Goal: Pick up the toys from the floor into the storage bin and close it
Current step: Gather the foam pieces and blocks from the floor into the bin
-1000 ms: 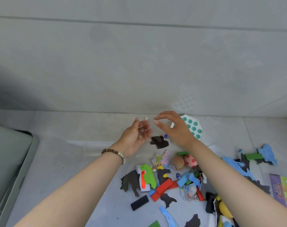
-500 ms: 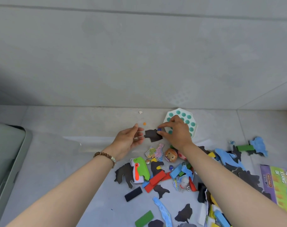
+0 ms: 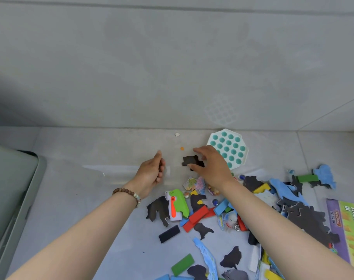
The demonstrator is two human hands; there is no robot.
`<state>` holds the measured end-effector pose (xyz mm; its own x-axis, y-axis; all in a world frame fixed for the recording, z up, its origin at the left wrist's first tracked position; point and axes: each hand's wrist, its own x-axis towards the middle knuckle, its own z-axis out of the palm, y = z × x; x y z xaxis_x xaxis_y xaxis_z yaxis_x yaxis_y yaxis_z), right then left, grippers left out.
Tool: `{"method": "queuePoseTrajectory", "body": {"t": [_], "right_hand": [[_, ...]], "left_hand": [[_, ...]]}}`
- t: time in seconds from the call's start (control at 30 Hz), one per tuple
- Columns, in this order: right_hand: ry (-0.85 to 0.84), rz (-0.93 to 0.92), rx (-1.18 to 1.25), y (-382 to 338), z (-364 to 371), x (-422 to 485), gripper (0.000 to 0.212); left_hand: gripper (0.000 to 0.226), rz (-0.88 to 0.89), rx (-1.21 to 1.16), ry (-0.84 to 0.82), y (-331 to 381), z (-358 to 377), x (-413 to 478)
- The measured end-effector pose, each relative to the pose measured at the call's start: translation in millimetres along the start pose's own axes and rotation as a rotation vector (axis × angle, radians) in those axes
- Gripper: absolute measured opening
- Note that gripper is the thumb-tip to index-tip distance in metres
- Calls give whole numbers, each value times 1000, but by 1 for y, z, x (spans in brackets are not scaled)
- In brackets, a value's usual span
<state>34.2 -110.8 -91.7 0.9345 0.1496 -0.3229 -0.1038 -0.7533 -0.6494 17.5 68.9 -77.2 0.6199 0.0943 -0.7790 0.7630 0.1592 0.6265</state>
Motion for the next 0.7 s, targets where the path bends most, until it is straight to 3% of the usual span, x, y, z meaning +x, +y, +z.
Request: {"method": "queuePoseTrajectory", "body": {"t": [0.1, 0.27, 0.37, 0.53, 0.63, 0.7], "right_hand": [[-2, -26, -180, 0, 2, 3, 47], [29, -29, -194, 1, 7, 2, 32], [19, 39, 99, -1, 1, 2, 21], [226, 182, 589, 13, -43, 8, 21], [240, 201, 305, 39, -65, -1, 34], [231, 151, 249, 51, -73, -15, 30]], "left_hand": [[36, 35, -8, -4, 0, -2, 0], [33, 48, -32, -24, 0, 6, -2], [28, 60, -63, -38, 3, 11, -2], [21, 51, -116, -141, 6, 25, -5], [23, 5, -136, -234, 4, 36, -10], [22, -23, -132, -296, 0, 41, -13]]}}
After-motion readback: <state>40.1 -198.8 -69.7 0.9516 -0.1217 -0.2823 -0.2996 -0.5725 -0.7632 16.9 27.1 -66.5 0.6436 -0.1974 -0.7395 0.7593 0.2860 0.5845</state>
